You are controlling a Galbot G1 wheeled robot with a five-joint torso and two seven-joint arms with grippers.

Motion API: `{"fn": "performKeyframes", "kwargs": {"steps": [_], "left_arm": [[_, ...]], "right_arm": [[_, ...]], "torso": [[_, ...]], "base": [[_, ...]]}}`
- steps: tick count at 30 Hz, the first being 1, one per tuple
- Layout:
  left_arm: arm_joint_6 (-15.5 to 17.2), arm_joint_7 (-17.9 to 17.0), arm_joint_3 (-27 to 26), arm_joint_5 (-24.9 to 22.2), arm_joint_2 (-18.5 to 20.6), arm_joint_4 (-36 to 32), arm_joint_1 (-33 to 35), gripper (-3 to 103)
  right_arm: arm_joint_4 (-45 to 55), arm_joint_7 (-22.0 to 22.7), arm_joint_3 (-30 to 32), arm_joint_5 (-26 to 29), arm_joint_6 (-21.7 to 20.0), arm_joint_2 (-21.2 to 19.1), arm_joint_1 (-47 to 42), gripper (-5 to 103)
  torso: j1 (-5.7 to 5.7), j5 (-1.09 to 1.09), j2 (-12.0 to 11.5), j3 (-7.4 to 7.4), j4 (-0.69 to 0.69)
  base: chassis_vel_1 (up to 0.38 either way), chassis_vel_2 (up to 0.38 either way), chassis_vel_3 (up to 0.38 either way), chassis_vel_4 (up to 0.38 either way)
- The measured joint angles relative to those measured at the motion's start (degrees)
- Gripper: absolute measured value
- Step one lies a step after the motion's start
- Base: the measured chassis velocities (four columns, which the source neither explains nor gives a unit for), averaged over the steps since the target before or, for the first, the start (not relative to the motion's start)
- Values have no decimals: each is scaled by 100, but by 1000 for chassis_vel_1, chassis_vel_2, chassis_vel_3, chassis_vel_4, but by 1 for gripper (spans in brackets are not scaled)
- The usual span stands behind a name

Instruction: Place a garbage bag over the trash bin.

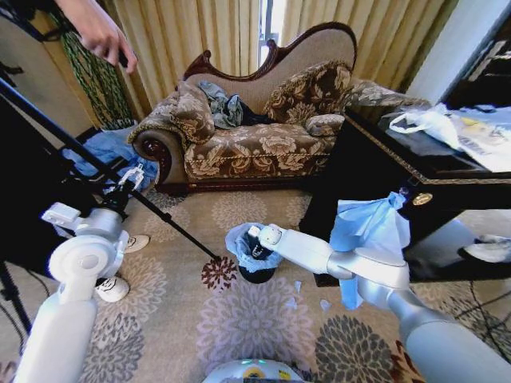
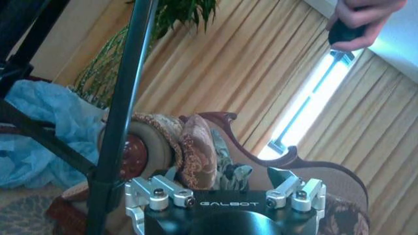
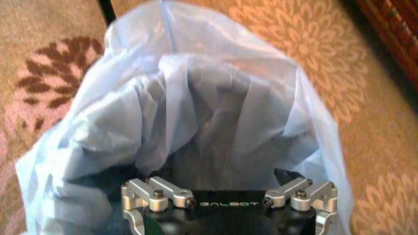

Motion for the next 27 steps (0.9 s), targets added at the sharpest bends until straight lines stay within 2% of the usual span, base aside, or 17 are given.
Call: {"fn": "performKeyframes", "kwargs": {"steps": [16, 27], "left_arm": [[5, -11, 97, 14, -9, 1, -72, 97], [4, -7, 37, 12, -42, -60, 63, 97]], "right_arm": [[113, -9, -26, 93, 5, -9, 412, 100], [-352, -89, 85, -37, 112, 305, 416, 100]], "torso": [[0, -1, 0, 0, -1], [0, -1, 0, 0, 0]], "base": [[0, 0, 0, 0], [0, 0, 0, 0]]}}
